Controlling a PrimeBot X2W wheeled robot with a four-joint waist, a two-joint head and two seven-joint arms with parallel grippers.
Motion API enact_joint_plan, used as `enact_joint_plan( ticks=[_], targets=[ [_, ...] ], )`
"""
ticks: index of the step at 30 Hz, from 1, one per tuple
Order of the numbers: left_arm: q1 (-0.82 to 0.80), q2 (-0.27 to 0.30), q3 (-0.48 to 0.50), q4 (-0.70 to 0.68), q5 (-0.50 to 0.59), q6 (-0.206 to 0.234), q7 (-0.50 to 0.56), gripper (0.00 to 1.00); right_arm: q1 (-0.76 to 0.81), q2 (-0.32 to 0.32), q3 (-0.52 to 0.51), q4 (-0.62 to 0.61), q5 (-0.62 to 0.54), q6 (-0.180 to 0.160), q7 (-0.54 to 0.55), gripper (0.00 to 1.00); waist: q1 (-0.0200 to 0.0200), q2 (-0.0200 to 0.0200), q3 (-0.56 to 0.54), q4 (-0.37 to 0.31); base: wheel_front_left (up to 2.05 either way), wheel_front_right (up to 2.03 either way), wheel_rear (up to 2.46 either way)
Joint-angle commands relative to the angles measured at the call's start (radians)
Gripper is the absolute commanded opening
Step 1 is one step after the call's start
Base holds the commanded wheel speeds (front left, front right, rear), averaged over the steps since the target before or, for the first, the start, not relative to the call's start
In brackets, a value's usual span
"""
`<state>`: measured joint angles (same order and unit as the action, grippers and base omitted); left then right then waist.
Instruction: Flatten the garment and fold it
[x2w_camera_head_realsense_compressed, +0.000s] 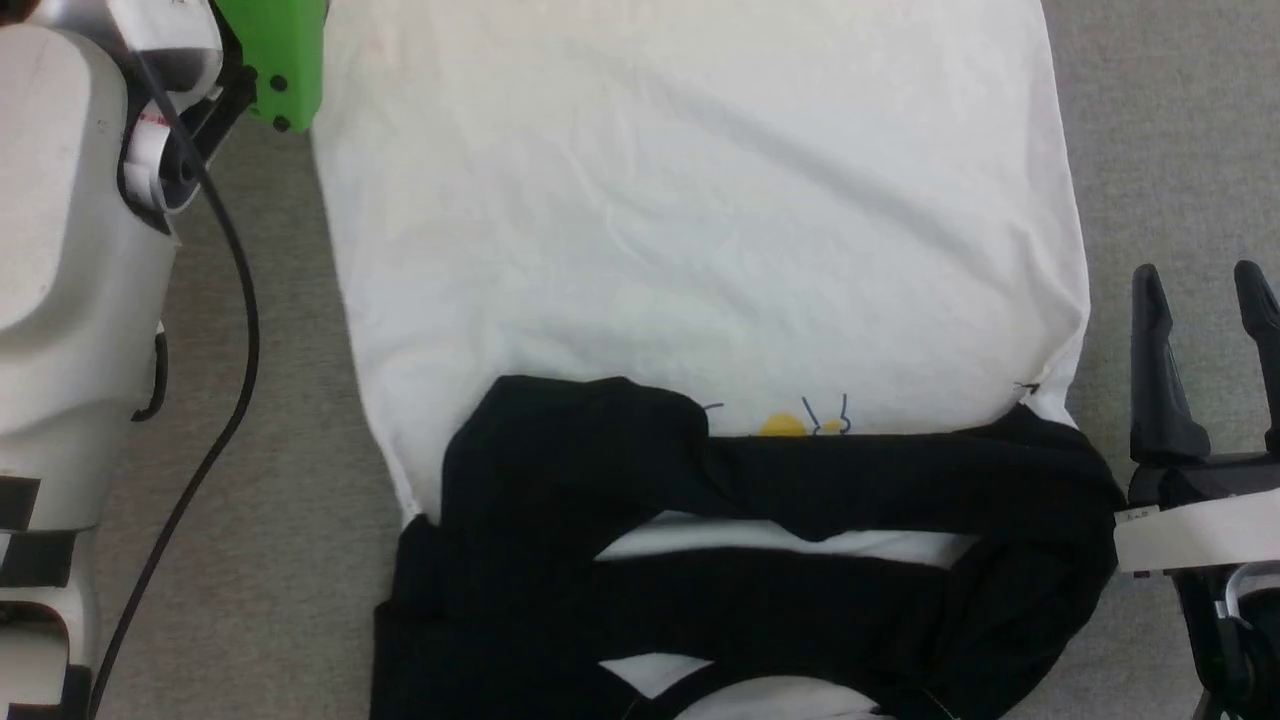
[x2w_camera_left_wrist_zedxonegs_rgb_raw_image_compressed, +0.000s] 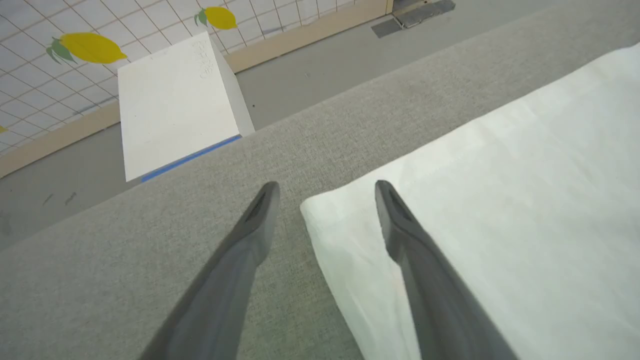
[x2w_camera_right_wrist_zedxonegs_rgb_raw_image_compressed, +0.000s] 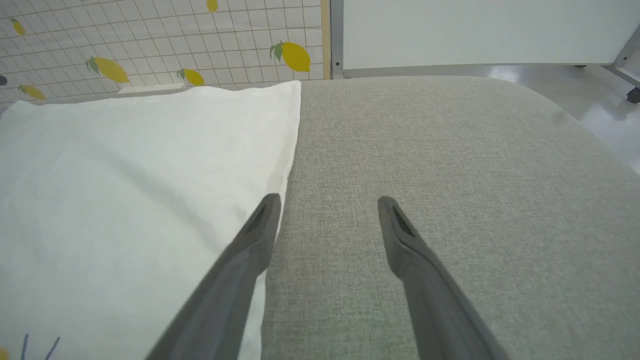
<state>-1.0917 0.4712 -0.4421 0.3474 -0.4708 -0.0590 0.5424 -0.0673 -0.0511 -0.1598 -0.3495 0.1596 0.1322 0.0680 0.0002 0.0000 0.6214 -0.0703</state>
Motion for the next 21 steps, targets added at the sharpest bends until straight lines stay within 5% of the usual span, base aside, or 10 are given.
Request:
enact_joint_plan(
  ticks=[1, 6, 7, 8, 9, 16, 19, 20, 21],
  targets=[
    [-0.007, 0.001, -0.001, 0.012, -0.009, 0.011, 0.019, 1.00, -0.021, 0.001, 0.000, 0.007, 0.007, -0.002, -0.013, 1.00, -0.0002, 0.0000, 0.056, -0.044, 0.00, 0.00, 0.00],
    [0.015, 0.009, 0.007, 0.032, -0.022, 0.043, 0.057, 1.00, -0.042, 0.001, 0.010, 0.026, 0.012, -0.002, -0.024, 1.00, -0.0002, 0.0000, 0.077, -0.051, 0.00, 0.00, 0.00],
    [0.022, 0.013, 0.009, 0.035, -0.025, 0.046, 0.063, 0.91, -0.047, 0.001, 0.012, 0.030, 0.012, -0.002, -0.025, 1.00, -0.0002, 0.0000, 0.080, -0.053, 0.00, 0.00, 0.00],
    [0.027, 0.016, 0.009, 0.033, -0.028, 0.044, 0.064, 0.09, -0.050, 0.001, 0.014, 0.031, 0.013, -0.002, -0.026, 1.00, -0.0002, 0.0000, 0.082, -0.054, 0.00, 0.00, 0.00],
    [0.035, 0.018, 0.012, 0.032, -0.035, 0.044, 0.065, 0.00, -0.054, 0.001, 0.014, 0.033, 0.012, -0.002, -0.027, 1.00, -0.0002, 0.0000, 0.083, -0.053, 0.00, 0.00, 0.00],
    [0.068, 0.014, 0.023, 0.000, -0.060, 0.040, 0.026, 0.00, -0.128, -0.008, 0.006, -0.016, 0.002, -0.002, 0.011, 1.00, -0.0002, 0.0000, 0.057, -0.032, 0.00, 0.00, 0.00],
    [0.078, 0.001, 0.025, -0.013, -0.071, 0.040, 0.004, 0.00, -0.239, -0.085, 0.005, -0.070, 0.027, -0.002, 0.076, 1.00, -0.0002, 0.0000, 0.043, -0.017, 0.00, 0.00, 0.00],
    [0.085, -0.015, 0.025, -0.021, -0.080, 0.044, -0.011, 0.00, -0.409, -0.181, 0.012, -0.082, 0.072, -0.002, 0.192, 1.00, -0.0002, 0.0000, 0.033, 0.001, 0.00, 0.00, 0.00],
    [0.086, -0.017, 0.023, -0.023, -0.079, 0.044, -0.015, 0.00, -0.463, -0.197, 0.017, -0.072, 0.093, -0.002, 0.231, 1.00, -0.0002, 0.0000, 0.032, 0.006, 0.00, 0.00, 0.00]
  ],
)
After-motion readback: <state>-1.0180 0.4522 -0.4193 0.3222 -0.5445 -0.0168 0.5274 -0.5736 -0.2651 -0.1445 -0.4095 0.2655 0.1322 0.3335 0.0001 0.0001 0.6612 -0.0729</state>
